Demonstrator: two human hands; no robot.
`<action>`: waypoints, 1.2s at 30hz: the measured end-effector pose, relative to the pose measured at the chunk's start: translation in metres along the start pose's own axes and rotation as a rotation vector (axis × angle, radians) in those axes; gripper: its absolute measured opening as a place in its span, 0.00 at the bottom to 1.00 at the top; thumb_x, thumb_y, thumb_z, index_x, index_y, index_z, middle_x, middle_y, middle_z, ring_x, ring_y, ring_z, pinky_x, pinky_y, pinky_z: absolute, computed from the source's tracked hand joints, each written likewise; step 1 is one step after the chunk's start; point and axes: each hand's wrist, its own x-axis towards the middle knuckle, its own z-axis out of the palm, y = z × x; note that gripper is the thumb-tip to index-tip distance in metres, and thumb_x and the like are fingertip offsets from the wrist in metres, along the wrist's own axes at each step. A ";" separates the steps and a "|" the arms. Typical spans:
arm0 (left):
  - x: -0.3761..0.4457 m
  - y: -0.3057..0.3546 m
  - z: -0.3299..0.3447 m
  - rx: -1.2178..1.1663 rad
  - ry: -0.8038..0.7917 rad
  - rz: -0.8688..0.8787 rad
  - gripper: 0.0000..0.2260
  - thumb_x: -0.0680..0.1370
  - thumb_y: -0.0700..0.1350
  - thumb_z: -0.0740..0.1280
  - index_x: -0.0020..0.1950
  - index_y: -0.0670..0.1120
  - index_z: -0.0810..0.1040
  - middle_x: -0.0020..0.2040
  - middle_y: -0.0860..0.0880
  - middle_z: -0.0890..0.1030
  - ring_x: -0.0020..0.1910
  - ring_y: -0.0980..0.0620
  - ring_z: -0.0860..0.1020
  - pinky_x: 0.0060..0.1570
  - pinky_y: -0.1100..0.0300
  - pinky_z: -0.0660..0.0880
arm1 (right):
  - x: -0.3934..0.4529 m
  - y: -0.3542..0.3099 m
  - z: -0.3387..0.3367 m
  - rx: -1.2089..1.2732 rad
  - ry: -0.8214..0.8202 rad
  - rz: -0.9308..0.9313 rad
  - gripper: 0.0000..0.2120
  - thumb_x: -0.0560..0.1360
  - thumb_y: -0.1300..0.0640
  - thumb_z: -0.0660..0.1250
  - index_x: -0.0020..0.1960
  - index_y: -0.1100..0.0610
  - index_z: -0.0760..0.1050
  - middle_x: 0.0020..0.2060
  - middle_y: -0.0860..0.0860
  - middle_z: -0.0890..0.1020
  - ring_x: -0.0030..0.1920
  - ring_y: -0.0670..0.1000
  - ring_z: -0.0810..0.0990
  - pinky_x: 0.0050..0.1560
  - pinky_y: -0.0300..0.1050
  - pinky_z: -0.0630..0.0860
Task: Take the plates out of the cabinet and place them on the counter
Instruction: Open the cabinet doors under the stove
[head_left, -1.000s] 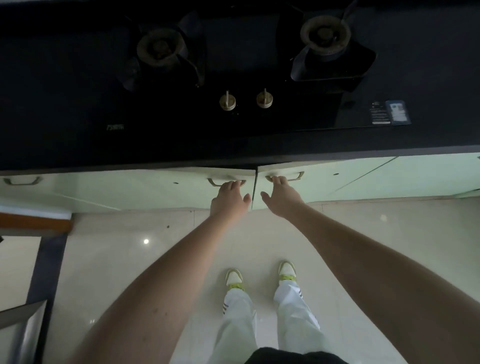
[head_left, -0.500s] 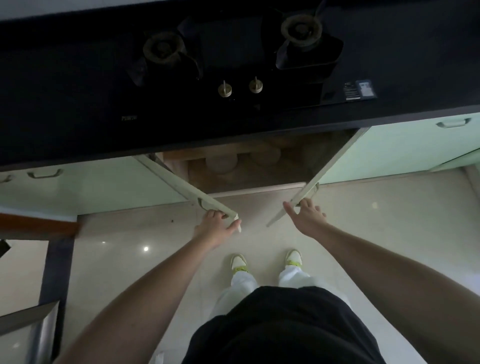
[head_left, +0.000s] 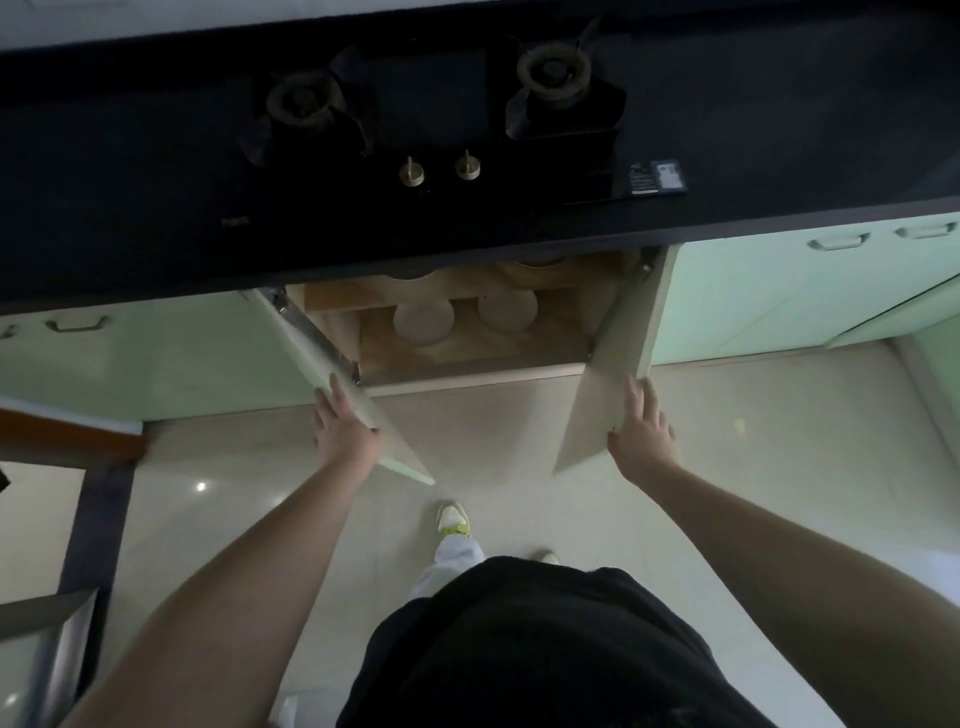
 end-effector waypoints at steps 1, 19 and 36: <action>0.000 -0.006 0.002 0.055 -0.003 0.039 0.42 0.76 0.41 0.69 0.80 0.51 0.45 0.81 0.44 0.43 0.79 0.41 0.48 0.74 0.44 0.57 | -0.002 0.008 -0.002 -0.104 0.009 -0.076 0.37 0.77 0.60 0.60 0.79 0.51 0.41 0.79 0.51 0.43 0.77 0.59 0.51 0.73 0.56 0.55; -0.042 -0.116 -0.025 0.760 -0.026 0.328 0.20 0.80 0.48 0.56 0.72 0.46 0.69 0.81 0.46 0.51 0.80 0.49 0.47 0.74 0.50 0.51 | -0.013 0.102 -0.037 -0.828 -0.112 -0.106 0.30 0.80 0.44 0.49 0.76 0.61 0.57 0.77 0.58 0.57 0.78 0.56 0.46 0.76 0.51 0.45; -0.064 -0.166 -0.069 0.829 -0.114 0.275 0.26 0.80 0.49 0.55 0.78 0.47 0.60 0.81 0.49 0.48 0.79 0.50 0.49 0.75 0.50 0.51 | -0.063 -0.024 -0.036 -0.664 -0.061 -0.273 0.25 0.79 0.44 0.52 0.71 0.55 0.65 0.73 0.55 0.64 0.73 0.56 0.59 0.72 0.53 0.57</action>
